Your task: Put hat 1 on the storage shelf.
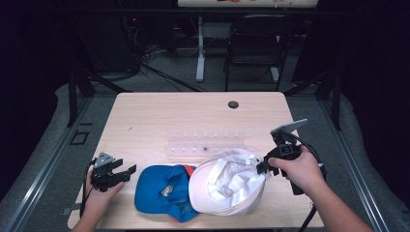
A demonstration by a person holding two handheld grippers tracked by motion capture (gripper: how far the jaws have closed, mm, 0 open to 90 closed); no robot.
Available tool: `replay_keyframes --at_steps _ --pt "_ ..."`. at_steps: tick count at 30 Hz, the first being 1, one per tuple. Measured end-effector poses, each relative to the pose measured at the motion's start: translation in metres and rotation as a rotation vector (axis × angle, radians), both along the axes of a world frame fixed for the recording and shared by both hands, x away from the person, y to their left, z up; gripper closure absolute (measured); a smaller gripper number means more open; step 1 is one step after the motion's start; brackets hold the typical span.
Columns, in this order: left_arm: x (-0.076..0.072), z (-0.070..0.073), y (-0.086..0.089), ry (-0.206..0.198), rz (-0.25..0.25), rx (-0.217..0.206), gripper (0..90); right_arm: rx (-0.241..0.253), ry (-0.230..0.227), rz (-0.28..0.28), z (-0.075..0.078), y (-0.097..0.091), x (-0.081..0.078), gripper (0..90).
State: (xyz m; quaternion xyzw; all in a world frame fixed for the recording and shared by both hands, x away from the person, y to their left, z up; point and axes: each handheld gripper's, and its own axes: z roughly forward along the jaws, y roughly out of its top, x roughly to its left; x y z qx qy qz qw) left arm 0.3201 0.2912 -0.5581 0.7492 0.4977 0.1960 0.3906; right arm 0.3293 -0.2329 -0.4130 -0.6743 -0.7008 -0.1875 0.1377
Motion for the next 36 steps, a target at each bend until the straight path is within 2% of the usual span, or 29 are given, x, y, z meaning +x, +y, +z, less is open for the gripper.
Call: replay_keyframes --at_steps 4,6,8,9,10,11,12,13,16,18,19,23,26,32,35,36 --pt "0.0 0.001 0.001 0.005 -0.003 -0.002 35.3 0.021 -0.006 -0.017 0.006 0.004 0.001 81.4" --pt "-0.001 0.001 0.001 0.01 -0.004 -0.001 35.3 0.024 0.002 0.007 0.009 0.004 0.002 81.5" --pt "0.0 0.001 0.0 0.01 -0.004 -0.001 35.3 0.049 -0.009 -0.018 0.01 0.007 0.002 81.5" --pt "0.0 0.001 0.0 0.011 -0.004 0.0 35.3 0.046 -0.001 0.003 0.012 0.007 0.002 81.5" --pt "0.0 0.001 0.0 0.011 -0.004 0.0 35.3 0.051 -0.004 -0.009 0.013 0.008 0.002 81.5" --pt "0.0 0.001 0.0 0.011 -0.004 0.0 35.3 0.059 -0.001 0.005 0.014 0.007 0.002 81.5" --pt "0.0 0.001 0.0 0.011 -0.005 0.0 35.3 0.064 -0.005 -0.013 0.016 0.009 0.002 81.5" --pt "0.0 0.001 0.0 0.011 -0.005 -0.001 35.3 0.068 -0.001 0.003 0.017 0.008 0.002 81.5" --pt "0.0 0.001 0.0 0.011 -0.009 -0.006 36.6 0.094 0.001 -0.003 0.022 0.008 0.001 81.6" --pt "0.0 0.001 0.0 0.006 -0.011 -0.01 36.9 0.128 0.013 0.003 0.025 0.007 0.001 81.6" --pt "0.0 0.001 0.0 0.01 -0.012 -0.008 37.6 0.16 0.01 -0.018 0.025 0.007 0.0 81.6" --pt "0.0 0.001 0.0 0.013 -0.01 -0.01 38.3 0.255 0.028 -0.026 0.028 0.007 -0.001 81.6" --pt "0.0 0.001 0.001 0.013 -0.011 -0.011 38.3 0.321 0.035 -0.013 0.029 0.009 -0.003 81.6" --pt "0.0 0.001 0.0 0.013 -0.012 -0.012 38.9 0.482 0.021 0.019 0.034 0.018 -0.008 81.7" --pt "0.0 0.001 0.001 0.015 -0.013 -0.015 39.2 0.538 0.001 0.025 0.043 0.022 -0.009 81.7" --pt "0.0 0.001 0.001 0.015 -0.013 -0.016 39.2 0.551 -0.007 0.012 0.047 0.024 -0.01 81.7"
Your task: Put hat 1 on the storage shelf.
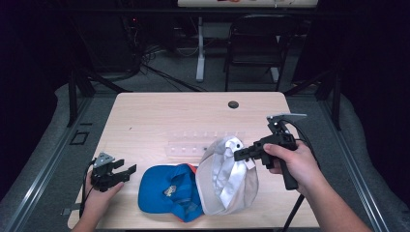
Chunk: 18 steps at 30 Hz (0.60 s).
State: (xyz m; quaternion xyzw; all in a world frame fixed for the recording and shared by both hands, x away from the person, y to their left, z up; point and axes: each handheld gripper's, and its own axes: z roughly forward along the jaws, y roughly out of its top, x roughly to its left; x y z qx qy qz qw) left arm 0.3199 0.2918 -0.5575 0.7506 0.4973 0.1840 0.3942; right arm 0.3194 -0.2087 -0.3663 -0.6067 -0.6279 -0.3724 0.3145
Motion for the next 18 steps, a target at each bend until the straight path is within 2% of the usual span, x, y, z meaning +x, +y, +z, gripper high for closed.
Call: replay_keyframes --at_steps 1,2,7,13,18 --pt "0.0 0.0 0.0 0.001 -0.001 -0.001 39.2 0.0 -0.011 0.021 0.003 -0.001 0.0 81.7" --pt "0.0 0.0 0.0 0.0 -0.001 -0.001 39.2 0.009 -0.017 0.0 0.007 0.0 0.0 81.7" --pt "0.0 0.0 0.0 0.0 -0.003 -0.002 39.2 0.024 -0.048 -0.025 0.02 -0.008 0.0 81.7" --pt "0.0 -0.001 -0.002 -0.009 -0.001 -0.009 39.2 0.043 -0.068 -0.081 0.025 -0.019 0.003 81.7" --pt "0.0 -0.001 -0.002 -0.009 -0.001 -0.003 39.2 0.071 -0.075 -0.099 0.028 -0.023 0.008 81.7"
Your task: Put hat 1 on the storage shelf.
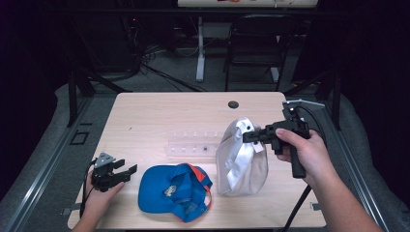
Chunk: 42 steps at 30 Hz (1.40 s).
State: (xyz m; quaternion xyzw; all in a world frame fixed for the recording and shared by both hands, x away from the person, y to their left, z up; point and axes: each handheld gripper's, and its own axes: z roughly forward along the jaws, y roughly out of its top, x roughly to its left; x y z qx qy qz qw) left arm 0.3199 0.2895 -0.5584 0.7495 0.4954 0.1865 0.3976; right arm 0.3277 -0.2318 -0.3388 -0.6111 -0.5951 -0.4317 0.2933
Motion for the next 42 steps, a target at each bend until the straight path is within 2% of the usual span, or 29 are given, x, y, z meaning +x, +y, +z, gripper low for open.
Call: replay_keyframes --at_steps 10,24,42 --pt "0.0 0.001 0.001 0.002 -0.001 0.002 39.2 0.059 -0.02 -0.044 0.007 0.005 0.011 81.7" --pt "0.0 0.0 0.001 0.0 0.002 -0.002 39.2 0.092 -0.057 -0.061 0.027 0.022 0.034 81.7" --pt "-0.001 0.001 0.0 -0.004 -0.004 0.001 39.2 0.116 -0.058 -0.072 0.027 0.054 0.076 81.6"
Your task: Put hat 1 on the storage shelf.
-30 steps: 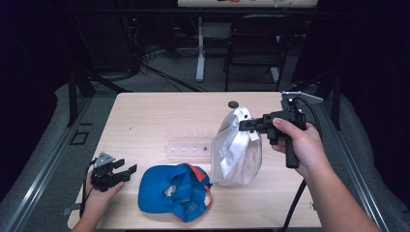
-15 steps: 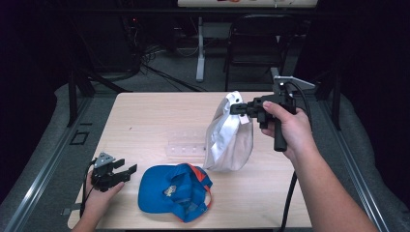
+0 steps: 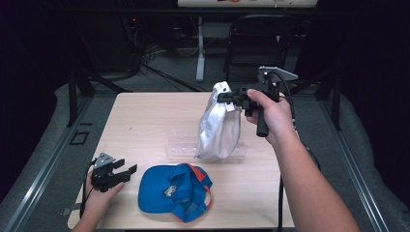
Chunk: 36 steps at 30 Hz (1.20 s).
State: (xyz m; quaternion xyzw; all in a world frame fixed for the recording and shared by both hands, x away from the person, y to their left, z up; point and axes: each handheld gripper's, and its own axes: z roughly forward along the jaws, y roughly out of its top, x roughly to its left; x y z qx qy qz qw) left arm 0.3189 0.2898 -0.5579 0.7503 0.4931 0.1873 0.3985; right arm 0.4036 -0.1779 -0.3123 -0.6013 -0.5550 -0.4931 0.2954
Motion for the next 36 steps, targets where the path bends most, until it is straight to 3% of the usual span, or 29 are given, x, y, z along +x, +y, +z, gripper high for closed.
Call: replay_keyframes --at_steps 15,36 --pt "0.001 0.0 0.001 0.0 0.0 -0.005 39.1 0.029 0.022 0.018 -0.012 0.033 0.029 81.5" --pt "0.0 0.0 0.001 -0.001 -0.007 -0.011 39.0 -0.029 0.027 0.006 -0.02 0.057 0.053 81.4"
